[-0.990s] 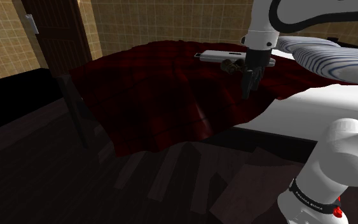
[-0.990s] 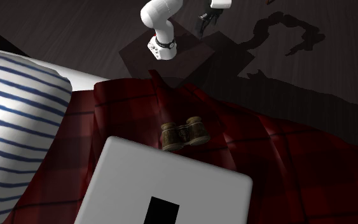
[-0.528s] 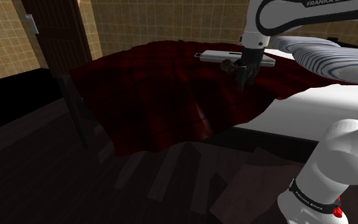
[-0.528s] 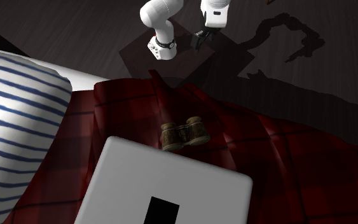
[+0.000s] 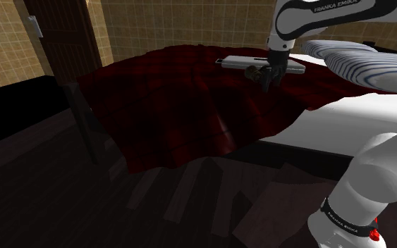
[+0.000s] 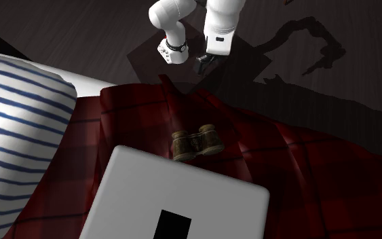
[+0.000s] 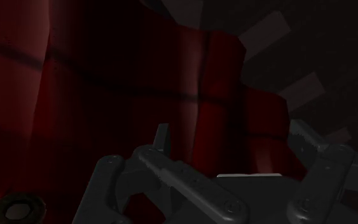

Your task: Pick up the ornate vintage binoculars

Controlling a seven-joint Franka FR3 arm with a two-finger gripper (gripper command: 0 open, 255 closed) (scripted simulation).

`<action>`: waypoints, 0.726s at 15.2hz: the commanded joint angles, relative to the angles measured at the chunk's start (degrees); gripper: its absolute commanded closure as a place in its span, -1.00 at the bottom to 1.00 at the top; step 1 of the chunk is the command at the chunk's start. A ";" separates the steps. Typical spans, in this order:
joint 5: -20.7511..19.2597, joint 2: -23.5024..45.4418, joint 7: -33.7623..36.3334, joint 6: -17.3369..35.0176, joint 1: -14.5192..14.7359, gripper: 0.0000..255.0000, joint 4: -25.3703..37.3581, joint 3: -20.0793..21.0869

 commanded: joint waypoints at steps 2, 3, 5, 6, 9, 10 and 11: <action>-0.64 4.77 -1.07 2.16 -1.06 -1.00 3.89 -1.97; -0.77 6.23 -1.53 2.76 -1.42 -1.00 5.18 -2.67; -0.86 9.20 -2.47 3.86 -2.13 -1.00 7.90 -4.06; -0.82 10.71 -2.96 4.36 -2.48 -1.00 9.33 -4.75; -0.37 15.32 -4.51 5.65 -3.52 -1.00 13.91 -6.79; -0.10 16.89 -5.06 6.01 -3.87 -1.00 15.54 -7.46; 0.24 18.49 -5.63 6.32 -4.24 -1.00 17.23 -8.11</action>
